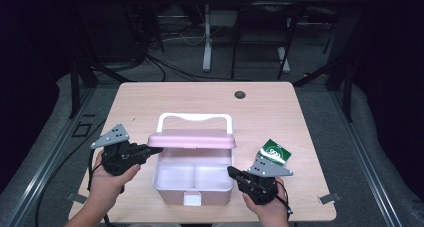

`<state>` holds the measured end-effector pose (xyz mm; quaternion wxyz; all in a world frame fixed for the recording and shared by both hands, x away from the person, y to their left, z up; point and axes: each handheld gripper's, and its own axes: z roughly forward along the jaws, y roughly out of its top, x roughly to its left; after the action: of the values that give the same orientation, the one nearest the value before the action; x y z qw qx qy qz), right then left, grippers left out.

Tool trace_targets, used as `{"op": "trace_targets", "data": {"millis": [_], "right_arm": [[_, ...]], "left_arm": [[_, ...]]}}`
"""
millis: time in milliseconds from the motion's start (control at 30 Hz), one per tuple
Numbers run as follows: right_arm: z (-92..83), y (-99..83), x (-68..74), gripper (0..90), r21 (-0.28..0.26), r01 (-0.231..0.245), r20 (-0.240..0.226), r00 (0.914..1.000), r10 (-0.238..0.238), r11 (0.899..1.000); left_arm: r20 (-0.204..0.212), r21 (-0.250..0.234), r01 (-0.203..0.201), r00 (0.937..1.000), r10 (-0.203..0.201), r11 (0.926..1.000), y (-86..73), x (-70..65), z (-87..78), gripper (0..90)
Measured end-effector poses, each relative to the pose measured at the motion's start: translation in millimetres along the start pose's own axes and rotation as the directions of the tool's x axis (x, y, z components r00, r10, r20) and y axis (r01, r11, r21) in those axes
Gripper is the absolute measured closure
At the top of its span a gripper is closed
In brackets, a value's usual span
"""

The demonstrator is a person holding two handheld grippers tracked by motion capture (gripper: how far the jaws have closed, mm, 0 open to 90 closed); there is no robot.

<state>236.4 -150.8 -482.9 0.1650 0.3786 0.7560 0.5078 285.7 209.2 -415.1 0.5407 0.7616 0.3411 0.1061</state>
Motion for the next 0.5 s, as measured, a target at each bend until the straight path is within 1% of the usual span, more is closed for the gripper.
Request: {"op": "trace_targets", "data": {"millis": [33, 100, 133, 267, 300, 433, 467, 500], "right_arm": [[0.4, -0.4, 0.9, 90.0, 0.008, -0.003, -0.007, 1.0000, 0.003, 1.000], [3.1, -2.1, 3.2, 90.0, 0.005, 0.003, -0.015, 0.9999, -0.003, 1.000], [4.1, -2.5, 4.5, 90.0, 0.015, 0.006, -0.017, 0.9998, -0.006, 1.000], [10.0, -4.3, 8.4, 90.0, 0.025, 0.017, -0.035, 0.9992, -0.016, 1.000], [11.4, -4.6, 9.6, 90.0, 0.029, 0.017, -0.030, 0.9994, -0.017, 0.999], [14.3, -5.8, 12.6, 90.0, 0.035, 0.027, -0.046, 0.9986, -0.025, 0.999], [14.2, -6.1, 13.1, 90.0, 0.043, 0.031, -0.042, 0.9987, -0.030, 0.999], [14.9, -6.8, 13.5, 90.0, 0.038, 0.030, -0.044, 0.9986, -0.028, 0.999]], "left_arm": [[0.002, 0.000, -0.001, 1.0000, 0.001, 1.0000, 0.6, 0.4, 0.0, 89.5], [0.000, 0.000, -0.001, 1.0000, 0.001, 1.0000, 1.8, 0.9, 0.3, 89.5], [0.000, -0.002, 0.001, 1.0000, -0.001, 1.0000, 2.4, 1.0, 0.5, 89.5], [-0.004, -0.002, 0.000, 1.0000, 0.000, 1.0000, 4.6, 1.9, 1.0, 89.5], [-0.005, -0.004, 0.000, 1.0000, 0.000, 1.0000, 5.1, 2.1, 1.2, 89.5], [-0.006, -0.005, 0.003, 1.0000, -0.003, 1.0000, 7.5, 3.3, 1.8, 89.5], [-0.006, -0.002, 0.003, 1.0000, -0.003, 1.0000, 8.4, 3.8, 1.8, 89.5], [-0.007, -0.002, 0.005, 1.0000, -0.005, 1.0000, 9.1, 4.1, 1.9, 89.5]]}}
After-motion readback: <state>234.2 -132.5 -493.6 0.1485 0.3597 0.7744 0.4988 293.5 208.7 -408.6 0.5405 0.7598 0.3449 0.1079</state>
